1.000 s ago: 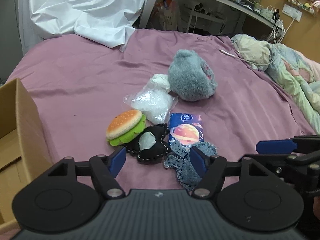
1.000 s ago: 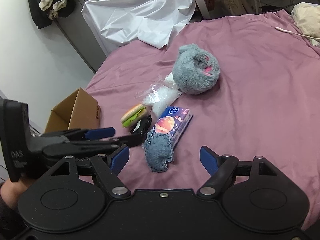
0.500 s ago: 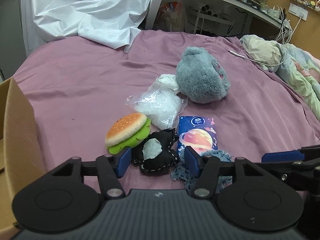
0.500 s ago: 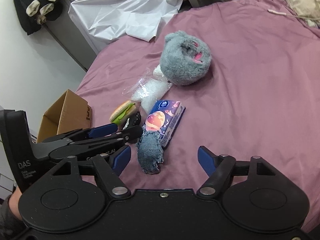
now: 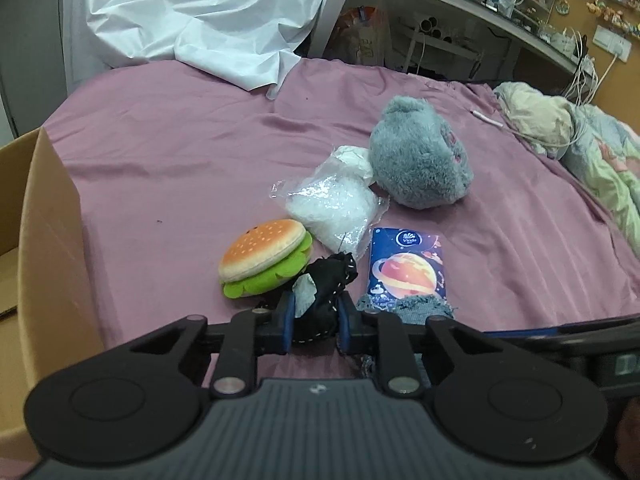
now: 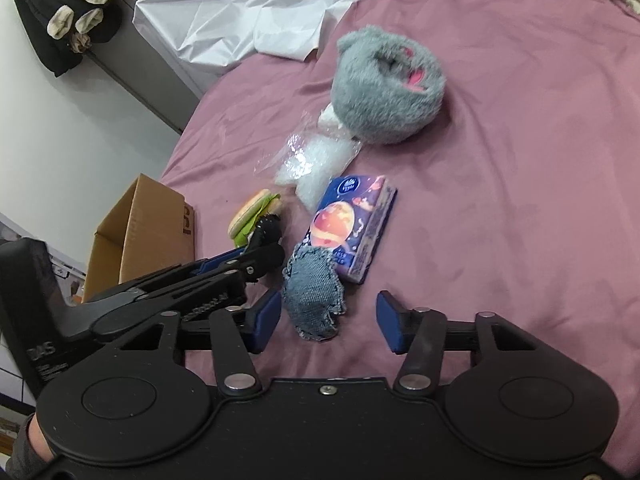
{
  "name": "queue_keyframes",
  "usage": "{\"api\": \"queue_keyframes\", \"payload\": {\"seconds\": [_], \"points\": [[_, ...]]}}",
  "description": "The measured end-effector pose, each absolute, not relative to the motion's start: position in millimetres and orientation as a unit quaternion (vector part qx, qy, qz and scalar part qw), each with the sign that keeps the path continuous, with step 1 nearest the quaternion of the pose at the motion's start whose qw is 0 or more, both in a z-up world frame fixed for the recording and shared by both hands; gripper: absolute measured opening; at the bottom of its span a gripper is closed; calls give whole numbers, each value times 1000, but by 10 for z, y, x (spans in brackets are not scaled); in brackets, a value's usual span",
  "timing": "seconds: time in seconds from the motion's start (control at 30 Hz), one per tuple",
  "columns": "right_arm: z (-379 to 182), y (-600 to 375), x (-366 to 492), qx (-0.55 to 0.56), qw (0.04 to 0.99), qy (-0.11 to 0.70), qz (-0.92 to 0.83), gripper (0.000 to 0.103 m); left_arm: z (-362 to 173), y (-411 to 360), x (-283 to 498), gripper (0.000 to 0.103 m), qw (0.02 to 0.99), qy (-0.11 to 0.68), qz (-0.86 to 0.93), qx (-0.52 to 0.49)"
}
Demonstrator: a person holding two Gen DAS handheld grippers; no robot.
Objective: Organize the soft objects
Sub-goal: 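Grasp the black felt piece with the left tool while the right grasps the blue knitted piece, then carry the black felt piece with the left tool while the right carries the blue knitted piece to the box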
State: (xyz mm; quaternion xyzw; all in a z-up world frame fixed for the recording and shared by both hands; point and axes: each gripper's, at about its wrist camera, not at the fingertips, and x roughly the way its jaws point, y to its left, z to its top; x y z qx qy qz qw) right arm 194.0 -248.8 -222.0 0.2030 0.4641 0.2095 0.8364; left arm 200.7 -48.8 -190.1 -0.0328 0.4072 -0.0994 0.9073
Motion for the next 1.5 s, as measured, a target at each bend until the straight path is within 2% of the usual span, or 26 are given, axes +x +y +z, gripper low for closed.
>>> {"api": "queue_keyframes", "payload": {"seconds": [0.1,0.17,0.27,0.33,0.4,1.5], "points": [[-2260,-2438,1983,211,831,468,213,42,-1853,-458,1960,20,908,403,-103,-42],[-2268,-2400,2003,211,831,467,217,40,-1818,-437,1934,20,909,401,-105,-48],[-2276,-2363,2019,210,829,467,225,25,-1767,-404,1896,20,910,397,-108,-53],[-2253,-2364,1997,210,830,462,230,19,-1734,-392,1867,20,911,395,-109,-54],[-2199,-2373,1956,207,835,451,238,16,-1699,-390,1849,20,912,392,-110,-55],[-1488,-2137,1761,174,882,350,262,15,-1041,62,1402,20,938,322,-91,-89]]}}
